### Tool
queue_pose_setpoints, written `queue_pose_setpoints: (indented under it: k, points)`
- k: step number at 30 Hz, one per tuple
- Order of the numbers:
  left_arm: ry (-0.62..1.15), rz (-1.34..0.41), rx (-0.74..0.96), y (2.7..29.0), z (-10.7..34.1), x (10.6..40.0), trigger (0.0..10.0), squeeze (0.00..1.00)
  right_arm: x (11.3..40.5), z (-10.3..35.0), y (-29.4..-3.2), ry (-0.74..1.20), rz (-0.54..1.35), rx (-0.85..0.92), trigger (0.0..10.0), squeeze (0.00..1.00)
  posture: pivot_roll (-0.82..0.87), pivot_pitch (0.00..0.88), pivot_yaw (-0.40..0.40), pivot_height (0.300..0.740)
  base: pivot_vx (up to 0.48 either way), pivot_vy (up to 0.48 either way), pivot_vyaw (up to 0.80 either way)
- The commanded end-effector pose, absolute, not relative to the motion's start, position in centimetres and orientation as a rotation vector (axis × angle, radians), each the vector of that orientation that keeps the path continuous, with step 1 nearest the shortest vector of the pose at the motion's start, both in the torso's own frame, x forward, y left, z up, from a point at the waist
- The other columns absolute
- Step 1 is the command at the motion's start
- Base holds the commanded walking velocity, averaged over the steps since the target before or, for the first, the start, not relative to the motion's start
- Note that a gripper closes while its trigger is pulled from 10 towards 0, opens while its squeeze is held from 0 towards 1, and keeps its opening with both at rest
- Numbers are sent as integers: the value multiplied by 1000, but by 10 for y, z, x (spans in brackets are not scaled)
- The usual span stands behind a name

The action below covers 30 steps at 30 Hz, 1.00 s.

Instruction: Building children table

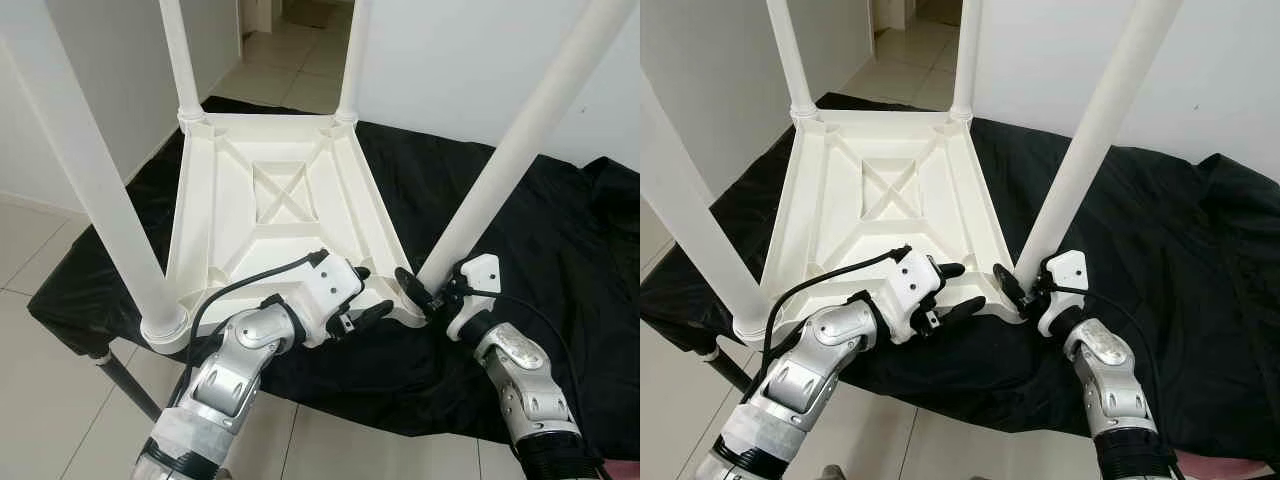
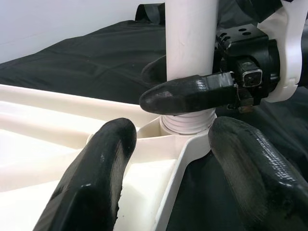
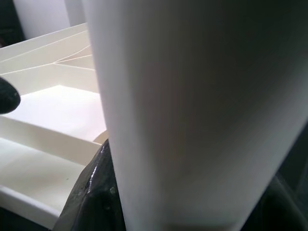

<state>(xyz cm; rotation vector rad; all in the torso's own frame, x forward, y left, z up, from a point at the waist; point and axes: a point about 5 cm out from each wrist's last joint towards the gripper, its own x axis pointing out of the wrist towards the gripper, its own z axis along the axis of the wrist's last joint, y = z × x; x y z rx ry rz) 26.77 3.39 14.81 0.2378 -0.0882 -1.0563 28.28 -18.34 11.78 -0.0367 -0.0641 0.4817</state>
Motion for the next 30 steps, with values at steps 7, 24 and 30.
queue_pose_setpoints:
  k: [7,24,30]
  points:
    - [-82,-1034,250,32,145,269,10000,0,281,110,-180,-17,245,20,10000,0,-60,0,-65,740,0,0,0]
    - [-77,-1030,250,33,144,266,10000,0,267,102,-144,34,-160,174,10000,0,-42,0,-79,740,0,0,0]
    - [-75,-1031,252,34,143,266,10000,0,267,105,-142,35,-158,151,10000,0,-41,0,-78,740,0,0,0]
